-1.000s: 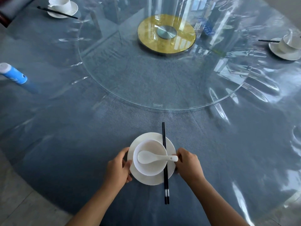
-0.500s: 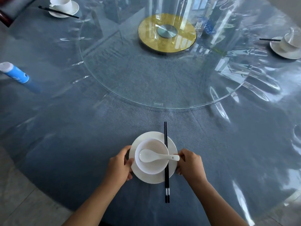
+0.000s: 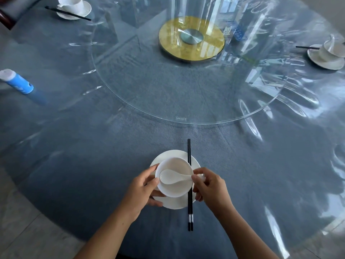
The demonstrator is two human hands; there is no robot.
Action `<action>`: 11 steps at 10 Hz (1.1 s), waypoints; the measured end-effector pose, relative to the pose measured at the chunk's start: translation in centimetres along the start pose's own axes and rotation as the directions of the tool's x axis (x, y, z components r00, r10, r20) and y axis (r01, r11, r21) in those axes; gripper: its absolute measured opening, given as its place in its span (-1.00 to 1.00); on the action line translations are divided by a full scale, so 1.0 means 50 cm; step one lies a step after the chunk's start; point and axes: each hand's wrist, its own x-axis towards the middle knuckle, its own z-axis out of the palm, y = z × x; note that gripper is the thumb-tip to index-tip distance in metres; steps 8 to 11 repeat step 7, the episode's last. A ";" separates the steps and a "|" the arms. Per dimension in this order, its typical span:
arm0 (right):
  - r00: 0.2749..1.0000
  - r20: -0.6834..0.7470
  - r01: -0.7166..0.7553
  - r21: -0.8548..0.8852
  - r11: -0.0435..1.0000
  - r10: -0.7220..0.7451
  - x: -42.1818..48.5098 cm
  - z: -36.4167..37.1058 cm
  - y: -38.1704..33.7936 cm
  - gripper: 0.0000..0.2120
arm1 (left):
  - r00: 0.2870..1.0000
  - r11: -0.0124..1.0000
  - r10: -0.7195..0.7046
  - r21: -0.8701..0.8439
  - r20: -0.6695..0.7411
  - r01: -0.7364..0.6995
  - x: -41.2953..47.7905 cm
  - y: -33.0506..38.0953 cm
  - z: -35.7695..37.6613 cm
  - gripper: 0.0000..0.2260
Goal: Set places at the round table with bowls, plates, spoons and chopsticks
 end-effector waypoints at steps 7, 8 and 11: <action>0.992 -0.119 -0.041 -0.037 0.998 0.036 -0.008 -0.046 -0.038 -0.93 | 1.000 0.945 0.024 0.326 -0.016 -0.018 0.008 0.022 -0.039 -0.68; 0.992 -0.119 -0.041 -0.037 0.998 0.036 -0.008 -0.046 -0.038 -0.93 | 1.000 0.945 0.024 0.326 -0.016 -0.018 0.008 0.022 -0.039 -0.68; 0.992 -0.119 -0.041 -0.037 0.998 0.036 -0.008 -0.046 -0.038 -0.93 | 1.000 0.945 0.024 0.326 -0.016 -0.018 0.008 0.022 -0.039 -0.68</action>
